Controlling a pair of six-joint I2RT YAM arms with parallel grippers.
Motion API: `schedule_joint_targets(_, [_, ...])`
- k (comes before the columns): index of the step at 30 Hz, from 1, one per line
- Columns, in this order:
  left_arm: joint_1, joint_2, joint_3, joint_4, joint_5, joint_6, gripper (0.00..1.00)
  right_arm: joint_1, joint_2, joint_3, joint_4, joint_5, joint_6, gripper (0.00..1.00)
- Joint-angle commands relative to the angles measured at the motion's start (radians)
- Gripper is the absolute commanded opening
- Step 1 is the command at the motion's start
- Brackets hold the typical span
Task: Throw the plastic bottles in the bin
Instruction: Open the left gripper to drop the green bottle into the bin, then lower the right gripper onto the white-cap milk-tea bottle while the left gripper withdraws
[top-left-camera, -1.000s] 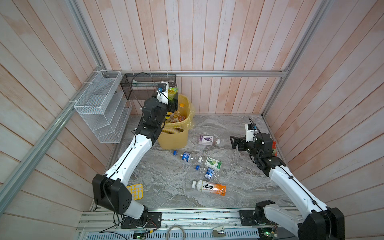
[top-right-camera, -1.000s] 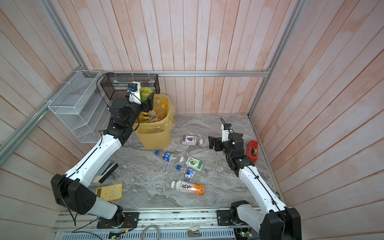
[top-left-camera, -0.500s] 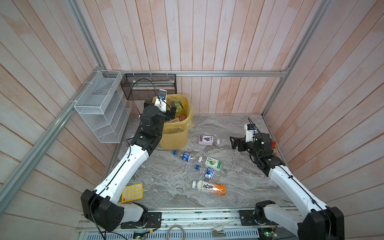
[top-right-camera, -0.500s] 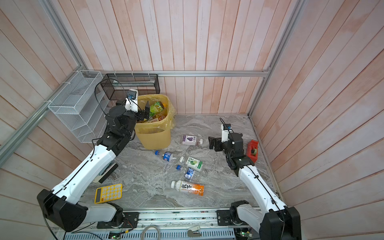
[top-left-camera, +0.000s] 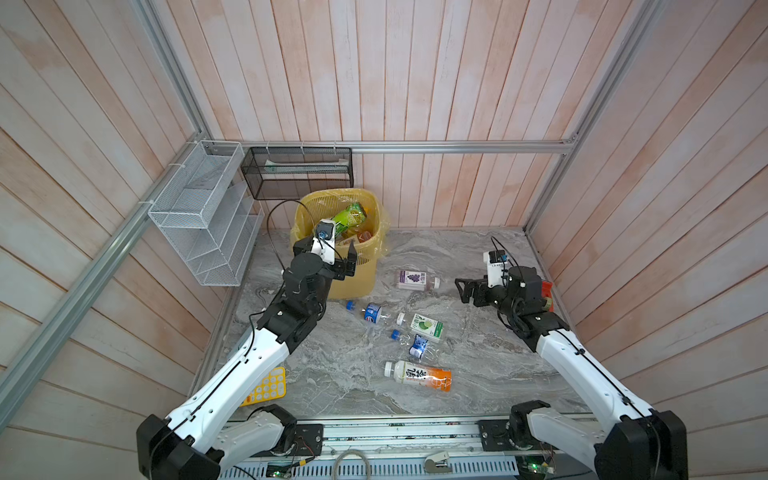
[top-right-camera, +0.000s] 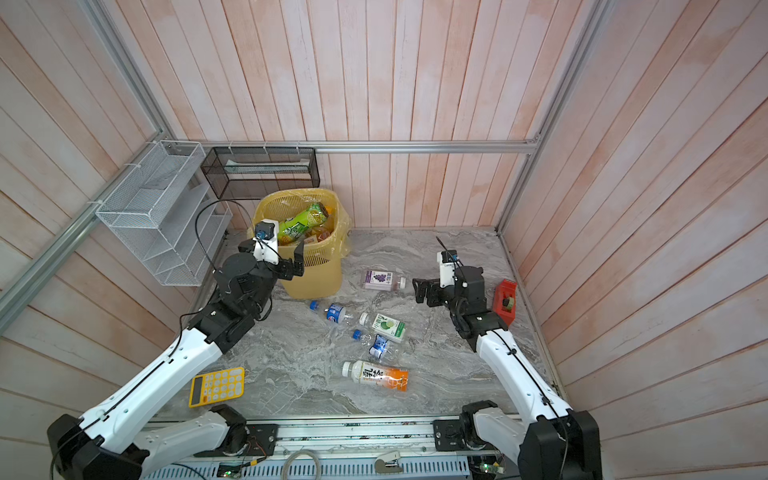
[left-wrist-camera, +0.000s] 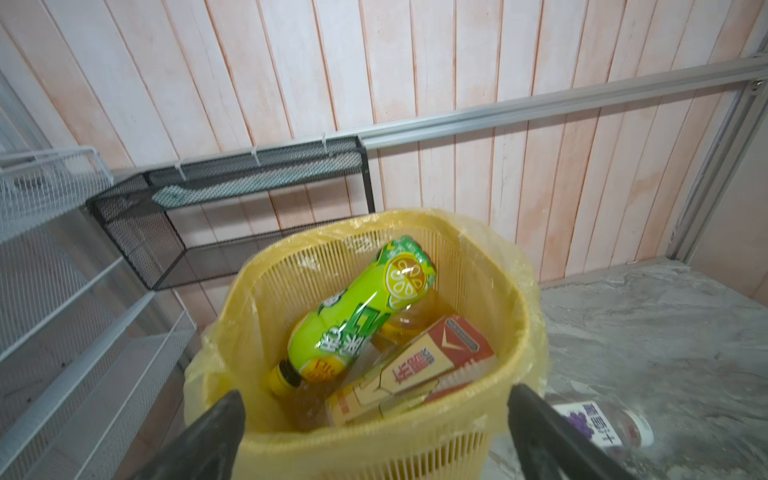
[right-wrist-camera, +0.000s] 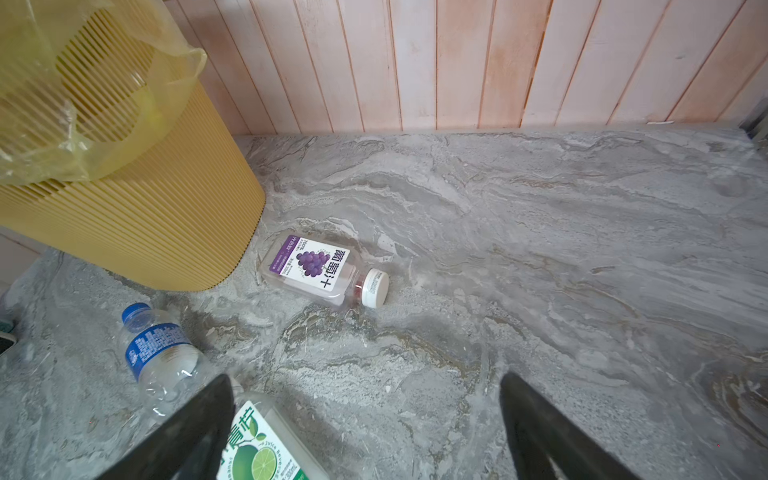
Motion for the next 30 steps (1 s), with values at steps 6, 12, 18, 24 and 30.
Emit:
schedule_joint_targets(6, [-0.042, -0.170, -0.189, -0.023, -0.022, -0.221, 1.00, 0.167, -0.066, -0.034, -0.103, 0.026, -0.013, 0.97])
schedule_joint_targets(12, [-0.071, -0.238, -0.297, -0.067, -0.038, -0.321, 1.00, 0.407, -0.142, -0.113, -0.155, 0.128, 0.068, 0.97])
schedule_joint_targets(18, [-0.081, -0.303, -0.384, -0.096, -0.045, -0.389, 1.00, 0.627, -0.200, -0.200, -0.201, 0.224, 0.181, 0.98])
schedule_joint_targets(24, [-0.081, -0.351, -0.453, -0.102, -0.044, -0.442, 1.00, 0.807, -0.122, -0.200, -0.304, 0.337, 0.218, 0.98])
schedule_joint_targets(30, [-0.080, -0.383, -0.479, -0.135, -0.035, -0.458, 1.00, 0.900, -0.011, -0.168, -0.326, 0.310, 0.216, 1.00])
